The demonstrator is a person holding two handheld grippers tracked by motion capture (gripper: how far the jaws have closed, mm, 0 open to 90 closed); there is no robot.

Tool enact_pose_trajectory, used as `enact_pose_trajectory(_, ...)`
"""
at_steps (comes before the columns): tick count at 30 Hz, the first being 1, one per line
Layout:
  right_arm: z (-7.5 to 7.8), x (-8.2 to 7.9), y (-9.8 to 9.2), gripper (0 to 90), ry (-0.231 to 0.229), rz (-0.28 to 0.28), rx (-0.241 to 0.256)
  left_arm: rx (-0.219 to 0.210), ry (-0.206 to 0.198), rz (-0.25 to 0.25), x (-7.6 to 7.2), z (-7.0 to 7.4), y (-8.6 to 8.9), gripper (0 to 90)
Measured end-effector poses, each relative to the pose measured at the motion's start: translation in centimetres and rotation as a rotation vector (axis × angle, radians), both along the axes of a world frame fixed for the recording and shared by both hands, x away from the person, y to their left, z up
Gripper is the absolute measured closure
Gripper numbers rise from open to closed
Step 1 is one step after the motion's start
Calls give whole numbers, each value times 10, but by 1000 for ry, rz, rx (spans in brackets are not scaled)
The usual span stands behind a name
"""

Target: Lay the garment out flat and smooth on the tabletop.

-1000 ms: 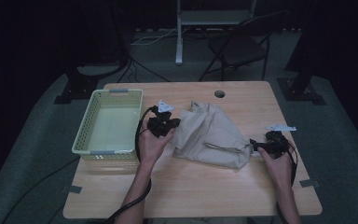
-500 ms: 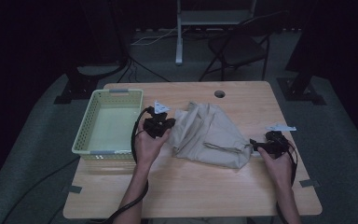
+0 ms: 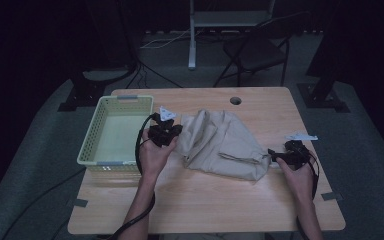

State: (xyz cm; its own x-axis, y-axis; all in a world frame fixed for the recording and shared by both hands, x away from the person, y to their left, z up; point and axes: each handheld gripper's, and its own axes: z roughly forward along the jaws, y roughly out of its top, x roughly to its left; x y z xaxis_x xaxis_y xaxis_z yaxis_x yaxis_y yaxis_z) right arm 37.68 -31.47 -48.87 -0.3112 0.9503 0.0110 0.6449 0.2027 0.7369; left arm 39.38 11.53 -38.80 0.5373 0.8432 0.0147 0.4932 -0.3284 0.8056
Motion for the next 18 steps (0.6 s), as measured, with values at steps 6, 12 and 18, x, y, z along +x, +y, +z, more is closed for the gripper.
enact_pose_trajectory(6,0,0,0,218,0,0,1,29,-18,25,-4,2,5,887)
enact_pose_trajectory(12,0,0,0,218,0,-1,1,24,-22,41,-4,2,11,888)
enact_pose_trajectory(18,0,0,0,218,0,-1,1,34,-34,60,-6,4,16,888)
